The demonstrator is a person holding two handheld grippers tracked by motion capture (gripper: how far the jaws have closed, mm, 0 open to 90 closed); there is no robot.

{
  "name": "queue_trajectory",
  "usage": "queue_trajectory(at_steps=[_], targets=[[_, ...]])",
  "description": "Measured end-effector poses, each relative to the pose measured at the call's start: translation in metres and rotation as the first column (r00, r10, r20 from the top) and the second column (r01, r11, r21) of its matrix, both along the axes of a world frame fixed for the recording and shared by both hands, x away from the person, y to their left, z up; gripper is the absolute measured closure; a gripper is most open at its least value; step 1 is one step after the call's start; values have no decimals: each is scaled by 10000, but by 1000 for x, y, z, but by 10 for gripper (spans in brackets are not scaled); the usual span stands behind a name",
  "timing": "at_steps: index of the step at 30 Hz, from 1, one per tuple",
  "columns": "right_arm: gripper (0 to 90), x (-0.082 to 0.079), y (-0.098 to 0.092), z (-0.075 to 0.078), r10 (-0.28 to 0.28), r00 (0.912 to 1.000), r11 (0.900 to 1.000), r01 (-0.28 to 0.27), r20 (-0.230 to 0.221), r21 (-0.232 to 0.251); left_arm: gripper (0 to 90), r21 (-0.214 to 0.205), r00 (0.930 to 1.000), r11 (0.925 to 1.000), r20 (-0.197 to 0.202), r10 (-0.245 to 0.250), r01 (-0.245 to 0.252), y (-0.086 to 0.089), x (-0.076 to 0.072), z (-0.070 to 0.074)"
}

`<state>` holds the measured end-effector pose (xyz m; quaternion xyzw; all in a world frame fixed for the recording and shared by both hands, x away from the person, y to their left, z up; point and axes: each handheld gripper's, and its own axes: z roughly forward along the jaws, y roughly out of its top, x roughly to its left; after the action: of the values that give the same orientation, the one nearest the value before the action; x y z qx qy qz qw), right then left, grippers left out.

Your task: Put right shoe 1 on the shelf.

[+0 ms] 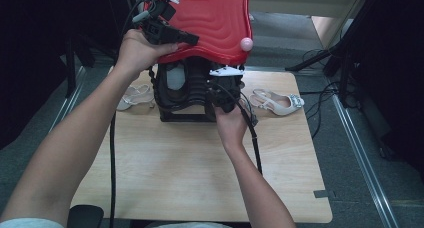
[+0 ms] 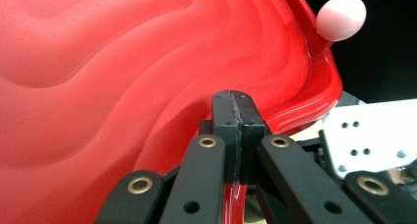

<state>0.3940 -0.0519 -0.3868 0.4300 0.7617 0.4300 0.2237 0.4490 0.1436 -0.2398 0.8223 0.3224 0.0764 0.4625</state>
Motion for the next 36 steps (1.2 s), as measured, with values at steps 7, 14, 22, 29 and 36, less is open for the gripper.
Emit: queue_trajectory(at_steps=[7, 14, 22, 29, 36], targets=[[705, 0, 4, -6, 286, 9995, 9996, -285, 141, -50, 900, 17, 9999, 9999, 11, 131, -131, -1, -1, 0], [641, -3, -3, -1, 716, 9974, 9960, -713, -38, 531, 900, -10, 9999, 9999, 13, 127, -127, 0, 0, -1], [679, -29, -18, 9, 1566, 9868, 9823, -1514, -403, 1106, 900, -36, 9998, 9999, -82, 167, -168, 0, 0, 0], [722, -56, -37, 4, 2226, 9738, 9648, -2132, -463, 1537, 900, -43, 9997, 9998, -160, 185, -185, 0, 1, 0], [790, -66, -54, -3, 2393, 9705, 9550, -2300, -287, 1872, 900, -61, 9997, 9998, -181, 161, -162, 0, 1, 0]])
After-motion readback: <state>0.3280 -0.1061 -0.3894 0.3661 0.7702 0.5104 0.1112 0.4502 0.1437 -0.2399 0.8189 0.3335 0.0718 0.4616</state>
